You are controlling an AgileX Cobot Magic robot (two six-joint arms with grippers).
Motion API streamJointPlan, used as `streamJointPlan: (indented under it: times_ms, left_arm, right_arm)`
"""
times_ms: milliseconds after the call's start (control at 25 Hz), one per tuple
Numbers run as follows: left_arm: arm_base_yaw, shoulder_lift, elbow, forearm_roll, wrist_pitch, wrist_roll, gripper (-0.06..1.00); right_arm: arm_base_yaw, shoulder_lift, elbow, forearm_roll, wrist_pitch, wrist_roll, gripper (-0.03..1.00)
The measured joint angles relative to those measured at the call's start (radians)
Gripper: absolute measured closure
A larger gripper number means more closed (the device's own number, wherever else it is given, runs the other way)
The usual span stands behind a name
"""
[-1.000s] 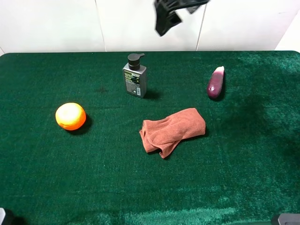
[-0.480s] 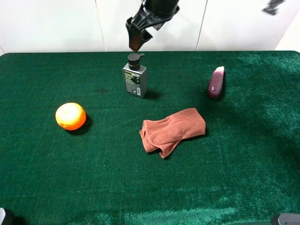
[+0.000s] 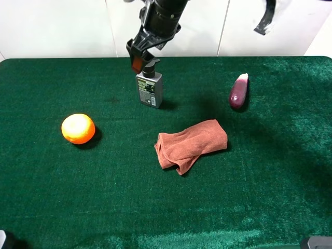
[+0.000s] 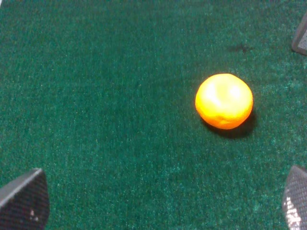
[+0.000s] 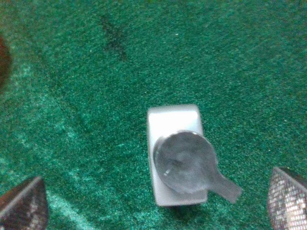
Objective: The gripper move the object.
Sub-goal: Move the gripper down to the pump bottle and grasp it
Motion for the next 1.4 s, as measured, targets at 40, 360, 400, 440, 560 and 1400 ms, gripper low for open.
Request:
streamJointPlan:
  times_ms: [40,360,400,440,560,1400]
  left_arm:
    - [0.000,0.000,0.000,0.000,0.000,0.000,-0.05]
    - [0.000,0.000,0.000,0.000,0.000,0.000,-0.05]
    - [0.000,0.000,0.000,0.000,0.000,0.000,-0.05]
    - [0.000,0.000,0.000,0.000,0.000,0.000,-0.05]
    - [0.000,0.000,0.000,0.000,0.000,0.000,-0.05]
    - [0.000,0.000,0.000,0.000,0.000,0.000,-0.05]
  right_arm:
    - [0.003,0.013,-0.013,-0.003,-0.001,0.000,0.27]
    - [0.005,0.111,-0.130,-0.036,0.009,0.000,0.27]
    - [0.005,0.118,-0.135,-0.037,0.013,0.000,0.27]
    - [0.005,0.124,-0.139,-0.038,0.021,0.000,0.27]
    - [0.006,0.144,-0.140,-0.039,0.031,0.000,0.27]
    - [0.006,0.238,-0.145,-0.055,0.022,0.012,0.33]
